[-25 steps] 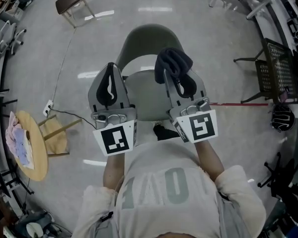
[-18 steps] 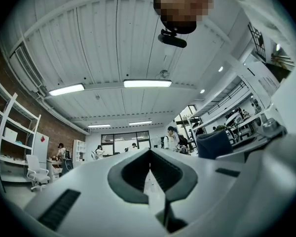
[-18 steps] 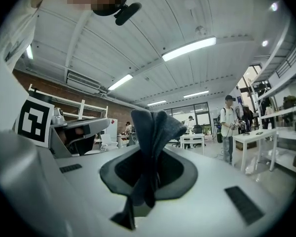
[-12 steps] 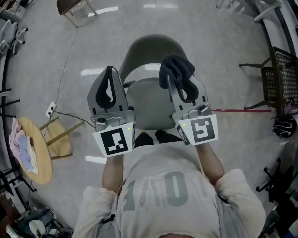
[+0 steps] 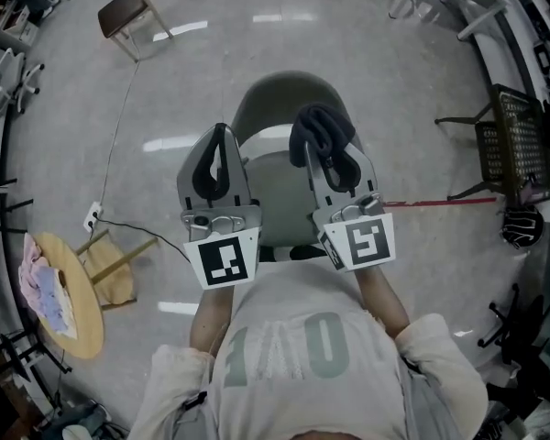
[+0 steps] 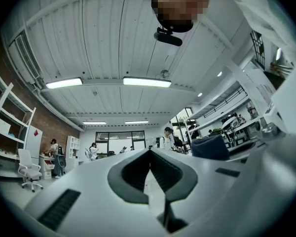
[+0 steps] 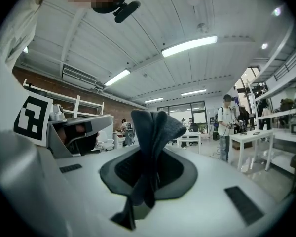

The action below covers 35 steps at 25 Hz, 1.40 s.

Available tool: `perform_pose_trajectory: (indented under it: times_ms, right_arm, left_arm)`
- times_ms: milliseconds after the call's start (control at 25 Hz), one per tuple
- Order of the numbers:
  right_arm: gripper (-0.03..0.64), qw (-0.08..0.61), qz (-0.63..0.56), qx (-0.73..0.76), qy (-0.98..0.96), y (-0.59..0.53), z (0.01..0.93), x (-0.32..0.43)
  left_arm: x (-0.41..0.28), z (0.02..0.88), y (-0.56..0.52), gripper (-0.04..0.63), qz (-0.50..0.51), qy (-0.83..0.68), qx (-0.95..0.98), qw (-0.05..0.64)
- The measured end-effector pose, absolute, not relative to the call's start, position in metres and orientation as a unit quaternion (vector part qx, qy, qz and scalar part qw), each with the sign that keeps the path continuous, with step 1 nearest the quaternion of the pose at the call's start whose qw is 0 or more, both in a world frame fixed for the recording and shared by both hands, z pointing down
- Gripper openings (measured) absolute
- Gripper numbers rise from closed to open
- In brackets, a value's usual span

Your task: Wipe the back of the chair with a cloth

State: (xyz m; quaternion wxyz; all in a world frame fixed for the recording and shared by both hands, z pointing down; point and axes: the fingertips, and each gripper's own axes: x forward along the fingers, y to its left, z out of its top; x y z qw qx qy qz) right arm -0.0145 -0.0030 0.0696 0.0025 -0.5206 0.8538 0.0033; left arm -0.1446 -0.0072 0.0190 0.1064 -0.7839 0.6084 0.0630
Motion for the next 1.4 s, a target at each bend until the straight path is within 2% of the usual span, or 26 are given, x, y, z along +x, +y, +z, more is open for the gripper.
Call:
perform_pose_trajectory:
  times_ms: [280,400,520,680,1080,1400]
  right_arm:
    - [0.06,0.019,0.026,-0.529,0.848,-0.013,0.053,-0.013]
    - [0.06,0.01,0.015,-0.535,0.845,-0.02,0.064,-0.011]
    - [0.06,0.024,-0.018,-0.531,0.847,-0.024,0.086,-0.017]
    - [0.06,0.008,-0.051,-0.53,0.847,-0.035,0.139,-0.017]
    - [0.06,-0.002,-0.066,-0.527,0.847,-0.081,0.265,-0.012]
    - [0.06,-0.028,-0.05,-0.508,0.859,-0.108,0.317,-0.009]
  left_arm:
    - [-0.124,0.007,-0.028,0.015,0.079,0.576,-0.805,0.117]
    - [-0.121,0.02,-0.04,0.015,0.081,0.573,-0.81,0.096]
    - [-0.122,0.051,-0.051,0.015,0.051,0.571,-0.816,0.081]
    - [-0.12,0.102,-0.073,0.015,0.029,0.568,-0.818,0.082]
    - [-0.097,0.233,-0.109,0.015,0.022,0.577,-0.813,0.077]
    - [-0.096,0.289,-0.109,0.015,0.012,0.59,-0.805,0.068]
